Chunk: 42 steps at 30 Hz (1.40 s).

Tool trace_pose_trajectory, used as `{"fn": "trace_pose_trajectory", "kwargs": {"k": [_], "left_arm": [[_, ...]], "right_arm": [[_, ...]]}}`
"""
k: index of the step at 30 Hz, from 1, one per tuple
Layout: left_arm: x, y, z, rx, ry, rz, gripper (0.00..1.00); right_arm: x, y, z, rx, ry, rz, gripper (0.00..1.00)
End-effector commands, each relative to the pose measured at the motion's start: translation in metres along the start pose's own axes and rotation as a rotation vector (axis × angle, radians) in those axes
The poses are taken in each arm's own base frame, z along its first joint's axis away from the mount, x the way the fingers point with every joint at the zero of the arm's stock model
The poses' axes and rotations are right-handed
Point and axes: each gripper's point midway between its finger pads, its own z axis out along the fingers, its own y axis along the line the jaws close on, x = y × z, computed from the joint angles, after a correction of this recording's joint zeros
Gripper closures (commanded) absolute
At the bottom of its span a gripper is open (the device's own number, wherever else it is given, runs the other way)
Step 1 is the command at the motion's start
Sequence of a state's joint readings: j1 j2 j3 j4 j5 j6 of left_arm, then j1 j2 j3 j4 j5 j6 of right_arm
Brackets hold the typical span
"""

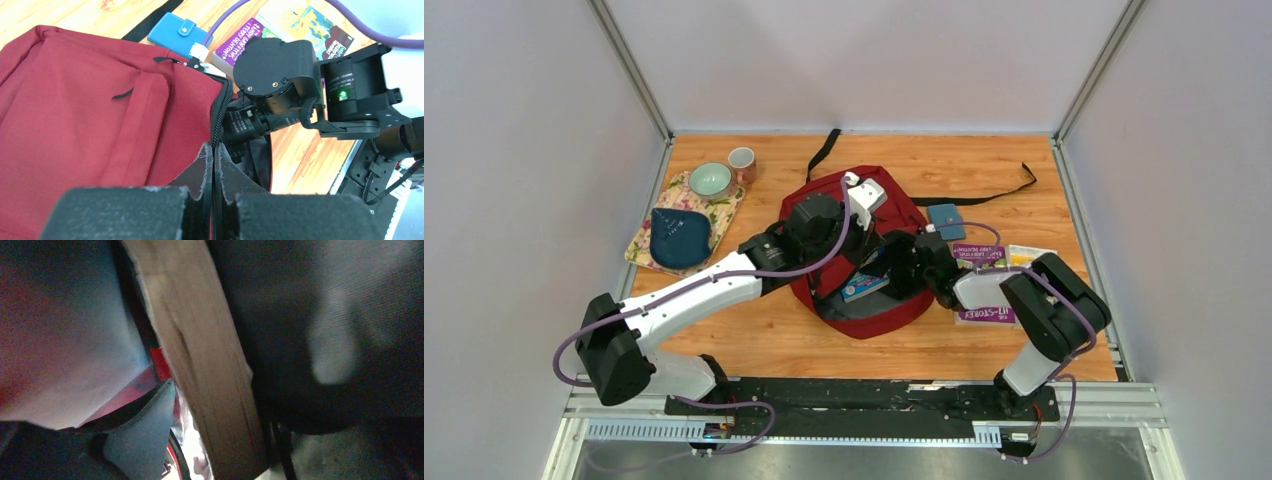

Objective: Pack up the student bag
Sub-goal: Place the book in the student bag.

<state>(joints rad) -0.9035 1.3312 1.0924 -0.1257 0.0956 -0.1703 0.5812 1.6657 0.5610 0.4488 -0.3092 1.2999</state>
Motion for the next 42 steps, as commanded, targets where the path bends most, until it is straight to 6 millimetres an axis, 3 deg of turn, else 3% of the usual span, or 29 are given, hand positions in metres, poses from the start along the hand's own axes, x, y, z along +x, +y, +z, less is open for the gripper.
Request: {"fn": "trace_pose_trajectory", "kwargs": {"k": [1, 9, 13, 16, 22, 26, 31, 39, 42], "left_arm": [[-0.023, -0.011, -0.010, 0.038, -0.090, -0.022, 1.00], [-0.014, -0.013, -0.008, 0.049, -0.077, -0.048, 1.00], [-0.015, -0.016, -0.007, 0.064, -0.080, -0.057, 1.00], [-0.016, -0.017, -0.008, 0.071, -0.082, -0.059, 1.00], [-0.014, -0.021, -0.012, 0.091, -0.074, -0.055, 1.00], [-0.011, -0.027, -0.010, 0.124, -0.062, -0.064, 1.00], [-0.012, -0.031, -0.008, 0.143, -0.060, -0.078, 1.00], [-0.007, -0.029, -0.011, 0.135, -0.075, -0.109, 1.00], [-0.006, -0.029, -0.010, 0.135, -0.072, -0.109, 1.00]], "right_arm": [[0.003, -0.038, -0.018, 0.173, -0.013, -0.064, 0.40], [0.007, -0.036, -0.041, 0.175, -0.031, -0.089, 0.40], [0.010, -0.036, -0.033, 0.140, -0.013, -0.065, 0.61], [0.009, -0.029, -0.019, 0.112, 0.010, -0.054, 0.71], [-0.004, -0.005, -0.008, 0.035, -0.041, -0.032, 0.79], [-0.023, 0.022, -0.008, -0.037, -0.133, -0.024, 0.80], [-0.043, 0.042, -0.003, -0.125, -0.235, 0.100, 0.80], [-0.059, 0.046, -0.001, -0.158, -0.320, 0.165, 0.76], [-0.052, 0.056, 0.001, -0.175, -0.286, 0.129, 0.75]]}}
